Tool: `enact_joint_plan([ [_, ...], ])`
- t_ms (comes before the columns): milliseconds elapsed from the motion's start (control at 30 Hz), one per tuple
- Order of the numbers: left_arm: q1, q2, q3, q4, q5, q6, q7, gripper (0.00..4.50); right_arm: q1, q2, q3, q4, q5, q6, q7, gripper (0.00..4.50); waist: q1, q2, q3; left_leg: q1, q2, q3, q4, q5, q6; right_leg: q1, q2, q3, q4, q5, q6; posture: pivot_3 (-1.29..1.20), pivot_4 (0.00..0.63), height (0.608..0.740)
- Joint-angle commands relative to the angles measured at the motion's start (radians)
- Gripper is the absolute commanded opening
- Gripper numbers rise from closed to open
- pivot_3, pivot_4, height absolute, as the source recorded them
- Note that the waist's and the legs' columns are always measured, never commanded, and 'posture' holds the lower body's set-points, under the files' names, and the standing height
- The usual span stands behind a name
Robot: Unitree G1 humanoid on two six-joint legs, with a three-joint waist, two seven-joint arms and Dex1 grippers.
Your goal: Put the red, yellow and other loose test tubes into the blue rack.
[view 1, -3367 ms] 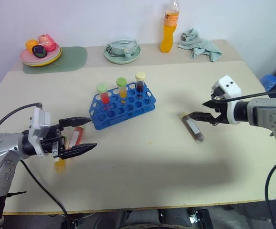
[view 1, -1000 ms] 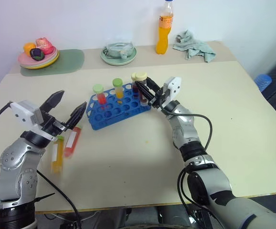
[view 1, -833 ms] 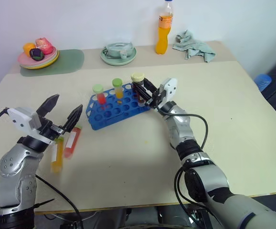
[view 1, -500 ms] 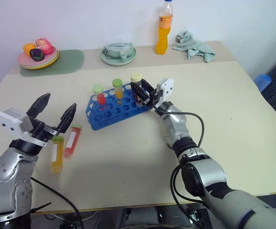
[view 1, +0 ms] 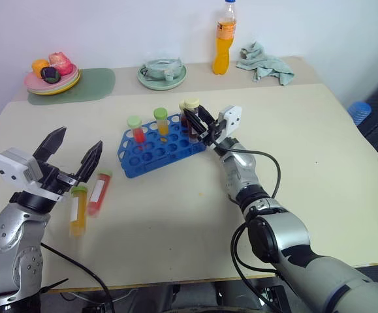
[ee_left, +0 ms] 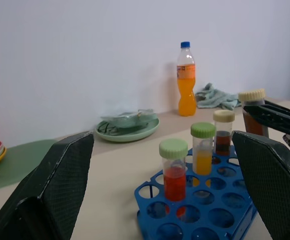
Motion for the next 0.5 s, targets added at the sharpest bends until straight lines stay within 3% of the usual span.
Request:
enact_joint_plan([
  [33,-0.018,0.009,0.024,-0.015,-0.008,-0.028,0.006,4.50,-0.019,-0.004,-0.008,0.007,-0.018,-0.024,-0.016,0.85,0.000,0.000,0.000,0.000,0.000,0.000,0.000,0.000,0.000,0.000,0.000,0.000,0.000,0.000,0.000,0.00,0.150,0.740],
  [500,-0.020,0.001,0.002,-0.013,0.001,-0.045,0.009,4.50,-0.013,0.015,-0.016,0.074,-0.074,-0.067,-0.137,0.85,0.001,0.000,0.000,0.001,0.000,0.000,0.000,0.000,0.000,0.001,0.000,0.000,0.000,0.000,0.000,0.00,0.150,0.740],
])
